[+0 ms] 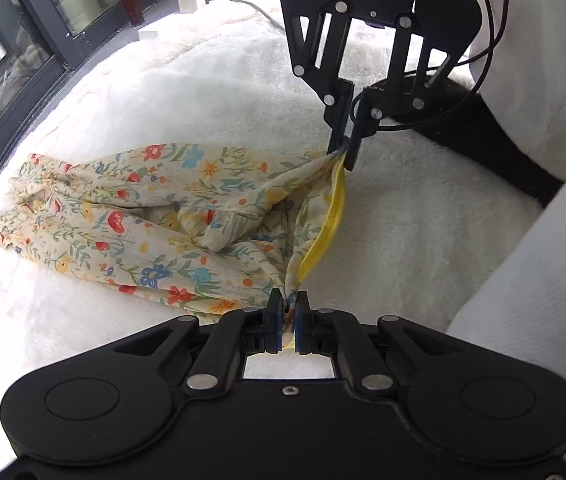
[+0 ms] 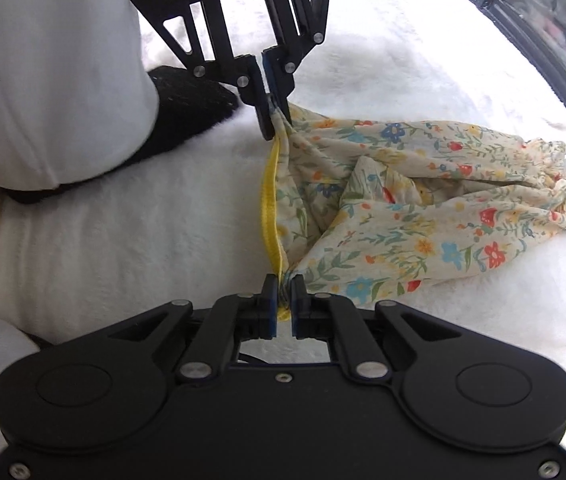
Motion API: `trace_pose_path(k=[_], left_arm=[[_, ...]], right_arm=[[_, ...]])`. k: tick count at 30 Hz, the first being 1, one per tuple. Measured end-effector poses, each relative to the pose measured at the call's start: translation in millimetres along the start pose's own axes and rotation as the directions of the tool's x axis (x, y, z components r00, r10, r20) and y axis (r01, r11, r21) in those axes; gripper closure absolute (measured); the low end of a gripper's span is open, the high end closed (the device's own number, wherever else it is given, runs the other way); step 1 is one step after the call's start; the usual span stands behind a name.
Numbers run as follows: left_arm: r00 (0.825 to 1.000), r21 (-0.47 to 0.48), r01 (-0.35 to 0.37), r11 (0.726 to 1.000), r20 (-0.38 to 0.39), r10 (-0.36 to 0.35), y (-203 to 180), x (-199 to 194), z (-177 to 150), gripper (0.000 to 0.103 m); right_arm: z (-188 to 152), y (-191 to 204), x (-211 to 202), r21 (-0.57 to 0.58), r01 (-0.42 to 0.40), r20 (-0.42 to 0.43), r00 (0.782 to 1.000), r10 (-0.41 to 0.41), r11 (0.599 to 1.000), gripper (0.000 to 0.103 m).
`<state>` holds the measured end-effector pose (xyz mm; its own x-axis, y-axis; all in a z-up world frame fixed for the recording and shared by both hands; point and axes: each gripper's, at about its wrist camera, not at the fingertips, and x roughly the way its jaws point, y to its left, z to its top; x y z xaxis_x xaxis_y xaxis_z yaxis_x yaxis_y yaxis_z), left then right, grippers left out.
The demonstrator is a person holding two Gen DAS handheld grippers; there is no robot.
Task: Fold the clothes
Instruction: 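Grasp the yellow-trimmed edge with the left gripper while the right gripper grasps beside it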
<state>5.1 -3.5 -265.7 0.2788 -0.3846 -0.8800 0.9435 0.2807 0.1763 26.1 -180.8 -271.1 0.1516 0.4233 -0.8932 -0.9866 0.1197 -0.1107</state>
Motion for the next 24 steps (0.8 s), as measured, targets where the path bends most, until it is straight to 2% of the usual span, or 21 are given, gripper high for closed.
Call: trace_pose_path(k=[3, 6, 11, 14, 16, 18, 19, 20, 22, 23, 24], left_arm=[[1.000, -0.069, -0.012, 0.998, 0.015, 0.013, 21.7, -7.3, 5.2, 0.098], [0.997, -0.104, -0.052, 0.993, 0.047, 0.057, 48.8, -15.6, 14.5, 0.098], [0.974, -0.055, -0.217, 0.975, 0.053, 0.220, 104.5, -11.8, 32.6, 0.098], [0.957, -0.087, -0.282, 0.955, 0.045, 0.287, 144.9, 3.4, 42.8, 0.098], [0.930, -0.089, -0.363, 0.927, 0.023, 0.367, 162.6, 19.6, 50.2, 0.096], [0.896, -0.087, -0.441, 0.893, 0.007, 0.443, 174.7, 34.4, 58.0, 0.093], [0.882, -0.092, -0.468, 0.879, 0.002, 0.470, 177.8, 37.6, 61.0, 0.083], [0.860, -0.104, -0.509, 0.854, -0.008, 0.511, 180.9, 40.1, 64.2, 0.068], [0.814, -0.127, -0.578, 0.806, -0.022, 0.581, 185.8, 41.8, 69.0, 0.055], [0.807, -0.137, -0.586, 0.798, -0.010, 0.591, 184.4, 33.6, 66.5, 0.049], [0.806, -0.144, -0.587, 0.797, -0.002, 0.592, 181.5, 25.0, 63.0, 0.047]], right_arm=[[3.2, -10.5, -3.8, -0.005, 0.003, 0.001, 1.000, -0.003, 1.000, 0.096], [9.5, -39.0, -12.7, 0.014, 0.033, 0.008, 0.999, -0.033, 0.999, 0.096], [23.6, -105.9, -18.9, 0.041, 0.151, 0.012, 0.988, -0.152, 0.988, 0.096], [32.8, -147.2, -8.4, 0.053, 0.232, 0.013, 0.972, -0.233, 0.971, 0.096], [37.4, -172.5, 5.5, 0.086, 0.297, 0.008, 0.954, -0.299, 0.951, 0.093], [39.8, -196.4, 20.9, 0.132, 0.356, -0.011, 0.934, -0.358, 0.925, 0.080], [40.0, -204.0, 28.2, 0.151, 0.379, -0.033, 0.925, -0.379, 0.913, 0.074], [38.6, -213.8, 36.9, 0.172, 0.419, -0.071, 0.908, -0.413, 0.891, 0.070], [35.8, -220.5, 36.2, 0.191, 0.459, -0.093, 0.888, -0.450, 0.868, 0.068], [34.3, -222.1, 30.3, 0.204, 0.481, -0.081, 0.876, -0.475, 0.852, 0.066], [32.4, -222.9, 24.0, 0.216, 0.500, -0.070, 0.865, -0.498, 0.839, 0.064]])
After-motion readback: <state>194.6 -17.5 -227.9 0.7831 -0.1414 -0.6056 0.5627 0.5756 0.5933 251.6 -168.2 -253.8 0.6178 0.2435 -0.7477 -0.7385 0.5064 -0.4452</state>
